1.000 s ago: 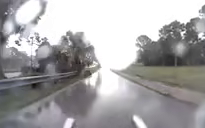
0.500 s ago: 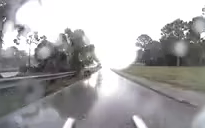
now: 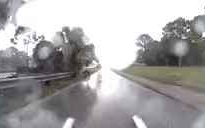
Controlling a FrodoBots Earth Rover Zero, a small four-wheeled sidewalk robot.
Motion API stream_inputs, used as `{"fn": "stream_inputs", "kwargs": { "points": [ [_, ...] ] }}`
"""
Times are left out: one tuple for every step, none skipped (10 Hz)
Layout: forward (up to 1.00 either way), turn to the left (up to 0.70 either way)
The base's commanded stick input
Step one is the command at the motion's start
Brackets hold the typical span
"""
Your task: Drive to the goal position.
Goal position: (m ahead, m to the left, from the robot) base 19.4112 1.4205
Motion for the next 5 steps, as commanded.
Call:
{"fn": "stream_inputs", "kwargs": {
  "points": [
    [1.0, 0.0],
    [1.0, 0.0],
    [1.0, 0.0],
    [1.0, 0.0],
    [1.0, 0.0]
  ]
}}
